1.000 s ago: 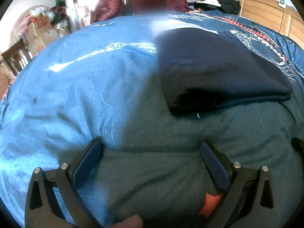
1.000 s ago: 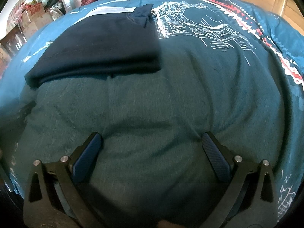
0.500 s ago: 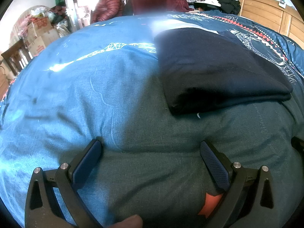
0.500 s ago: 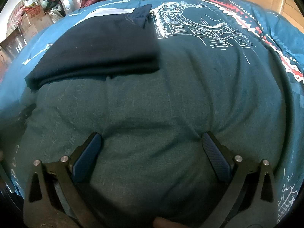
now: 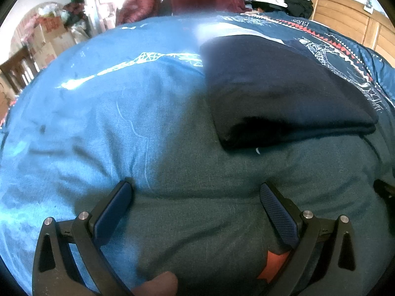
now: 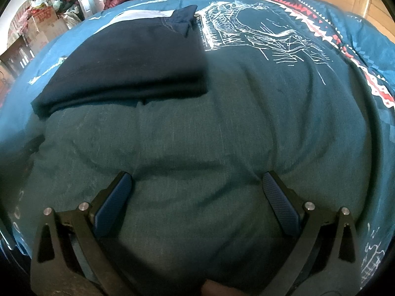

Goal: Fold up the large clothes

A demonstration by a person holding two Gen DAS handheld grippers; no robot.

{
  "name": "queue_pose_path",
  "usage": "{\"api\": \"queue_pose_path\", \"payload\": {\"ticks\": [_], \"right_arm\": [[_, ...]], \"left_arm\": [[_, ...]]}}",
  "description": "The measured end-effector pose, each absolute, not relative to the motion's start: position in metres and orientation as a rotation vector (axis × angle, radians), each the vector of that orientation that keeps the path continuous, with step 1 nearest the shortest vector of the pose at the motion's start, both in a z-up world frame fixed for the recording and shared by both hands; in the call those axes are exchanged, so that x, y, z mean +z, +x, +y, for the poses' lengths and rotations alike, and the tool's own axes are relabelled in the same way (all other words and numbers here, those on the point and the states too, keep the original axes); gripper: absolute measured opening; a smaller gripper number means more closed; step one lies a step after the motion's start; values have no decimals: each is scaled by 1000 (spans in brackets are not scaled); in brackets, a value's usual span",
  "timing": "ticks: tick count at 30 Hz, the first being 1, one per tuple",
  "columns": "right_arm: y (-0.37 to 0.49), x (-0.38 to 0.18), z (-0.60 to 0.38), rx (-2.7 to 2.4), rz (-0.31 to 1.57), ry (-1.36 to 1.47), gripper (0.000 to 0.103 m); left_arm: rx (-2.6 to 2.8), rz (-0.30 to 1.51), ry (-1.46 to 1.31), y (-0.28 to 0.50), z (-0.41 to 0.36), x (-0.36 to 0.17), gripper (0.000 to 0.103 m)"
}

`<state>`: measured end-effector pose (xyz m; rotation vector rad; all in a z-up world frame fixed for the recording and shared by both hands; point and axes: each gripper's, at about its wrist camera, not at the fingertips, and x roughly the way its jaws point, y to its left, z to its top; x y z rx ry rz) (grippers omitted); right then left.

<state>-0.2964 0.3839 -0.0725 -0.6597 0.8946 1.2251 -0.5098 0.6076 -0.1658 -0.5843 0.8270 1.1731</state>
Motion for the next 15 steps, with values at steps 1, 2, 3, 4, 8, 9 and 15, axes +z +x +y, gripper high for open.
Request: {"api": "queue_pose_path", "payload": {"ticks": [1,2,3,4,8,9,15], "right_arm": [[-298,-69,383,1220,884,-675,103],[-301,-65,383,1208,874,-692,103],[-303,-58,381,1199,862,-704,103],[-307,-45,377,1211,842,-698,103],[-323,34,358,1256,712,-601,103],[-327,57,352,1273,684,-564,103],[-363,212,306,1335,389,-347,103]], "left_arm": [[1162,836,-590,-510,609,-162,103],[1160,832,-598,-511,608,-159,103],[1163,824,-608,-511,607,-152,103],[1167,813,-605,-512,604,-144,103],[1222,676,-471,-514,578,-61,103],[1239,639,-439,-514,573,-40,103],[1392,280,-276,-535,513,130,103]]}}
